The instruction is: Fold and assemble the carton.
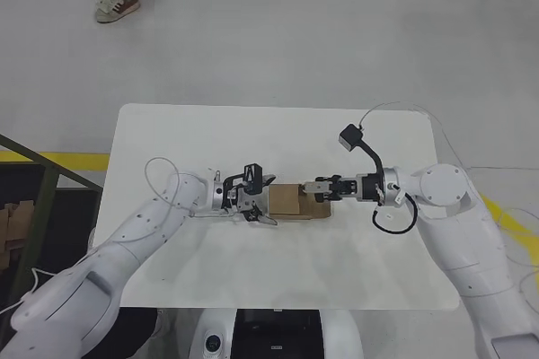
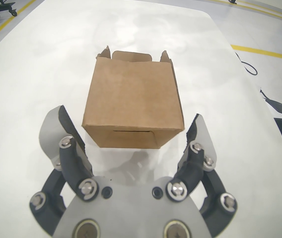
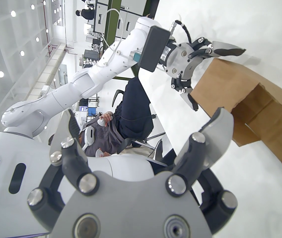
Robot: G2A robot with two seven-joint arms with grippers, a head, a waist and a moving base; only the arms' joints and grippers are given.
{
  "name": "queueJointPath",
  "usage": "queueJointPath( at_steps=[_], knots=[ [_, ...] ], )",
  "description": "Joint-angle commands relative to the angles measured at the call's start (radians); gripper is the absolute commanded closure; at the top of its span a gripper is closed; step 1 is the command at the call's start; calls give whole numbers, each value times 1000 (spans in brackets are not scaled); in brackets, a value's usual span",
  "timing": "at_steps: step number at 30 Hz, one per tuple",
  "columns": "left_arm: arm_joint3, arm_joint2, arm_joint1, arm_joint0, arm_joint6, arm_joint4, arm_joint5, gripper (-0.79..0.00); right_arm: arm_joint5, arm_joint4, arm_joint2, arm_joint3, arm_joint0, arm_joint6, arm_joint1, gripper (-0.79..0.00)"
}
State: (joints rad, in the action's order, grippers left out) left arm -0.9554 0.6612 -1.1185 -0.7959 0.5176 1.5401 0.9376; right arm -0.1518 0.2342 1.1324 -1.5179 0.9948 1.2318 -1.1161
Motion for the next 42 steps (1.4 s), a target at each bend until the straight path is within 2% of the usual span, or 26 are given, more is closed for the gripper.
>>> queueJointPath(
  at_steps=[1,2,13,24,31,38,42],
  knots=[
    [10,-4,-3,4,8,5,0,-785,18,-9,-5,8,0,15,2,-111],
    [15,-6,-5,6,12,7,0,-785,30,-20,-6,17,-2,21,4,0],
    [51,-12,-15,16,53,26,-6,-785,96,-76,-4,19,63,45,23,0],
    [55,-14,-22,17,61,35,-3,-785,96,-76,-4,19,63,45,23,0],
    [57,-9,-23,16,67,37,-4,-785,142,-147,-45,11,109,-37,24,0],
    [57,1,-20,12,73,41,-6,-785,130,-145,-91,61,142,-100,17,0],
    [55,6,-19,10,73,41,-4,-785,170,-192,-105,61,148,-118,19,0]
  ],
)
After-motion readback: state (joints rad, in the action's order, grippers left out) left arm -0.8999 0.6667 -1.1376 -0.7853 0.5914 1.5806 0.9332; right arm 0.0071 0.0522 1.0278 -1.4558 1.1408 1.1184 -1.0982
